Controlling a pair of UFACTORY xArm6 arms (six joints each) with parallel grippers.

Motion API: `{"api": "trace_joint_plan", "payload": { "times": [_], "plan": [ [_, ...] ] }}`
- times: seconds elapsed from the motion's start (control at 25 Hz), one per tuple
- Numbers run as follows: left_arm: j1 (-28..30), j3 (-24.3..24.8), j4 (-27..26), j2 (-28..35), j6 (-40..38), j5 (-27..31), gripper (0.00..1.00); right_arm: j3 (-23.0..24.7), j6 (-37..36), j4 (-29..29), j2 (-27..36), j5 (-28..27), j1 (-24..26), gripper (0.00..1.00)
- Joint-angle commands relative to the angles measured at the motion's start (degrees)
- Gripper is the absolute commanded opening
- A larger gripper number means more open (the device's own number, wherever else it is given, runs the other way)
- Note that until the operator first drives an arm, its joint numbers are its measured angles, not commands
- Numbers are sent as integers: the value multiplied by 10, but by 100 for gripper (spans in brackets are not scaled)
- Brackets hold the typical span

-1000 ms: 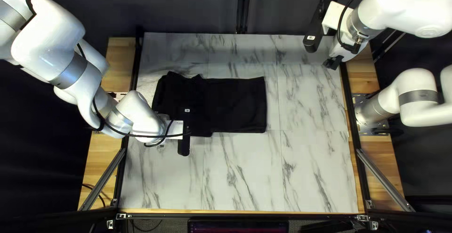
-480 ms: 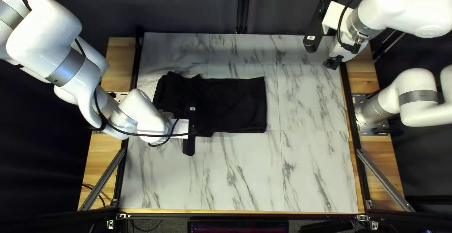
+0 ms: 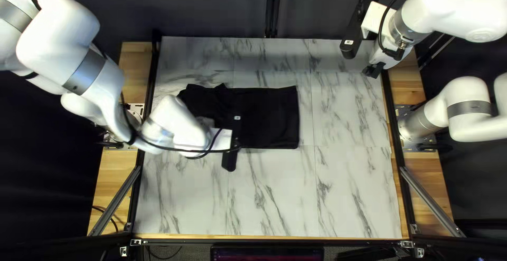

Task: Fold t-shirt

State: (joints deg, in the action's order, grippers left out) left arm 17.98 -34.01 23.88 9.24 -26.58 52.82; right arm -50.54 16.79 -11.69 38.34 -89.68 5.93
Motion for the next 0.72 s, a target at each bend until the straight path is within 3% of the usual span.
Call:
{"api": "trace_joint_plan", "payload": {
  "times": [0.04,0.4,0.48,0.52,0.56,0.72],
  "plan": [
    [-36,-28,17,-34,48,-28,5,0,0,0,0,0,0,100],
    [-89,-82,28,-110,128,-93,6,0,0,0,0,0,0,100],
    [-93,-82,25,-114,138,-103,26,0,0,0,0,0,0,100],
    [-94,-83,22,-117,144,-107,57,0,0,0,0,0,0,100],
    [-95,-84,18,-120,150,-110,100,0,0,0,0,0,0,100],
    [-99,-82,1,-119,175,-115,100,0,0,0,0,0,0,100]
  ]
}}
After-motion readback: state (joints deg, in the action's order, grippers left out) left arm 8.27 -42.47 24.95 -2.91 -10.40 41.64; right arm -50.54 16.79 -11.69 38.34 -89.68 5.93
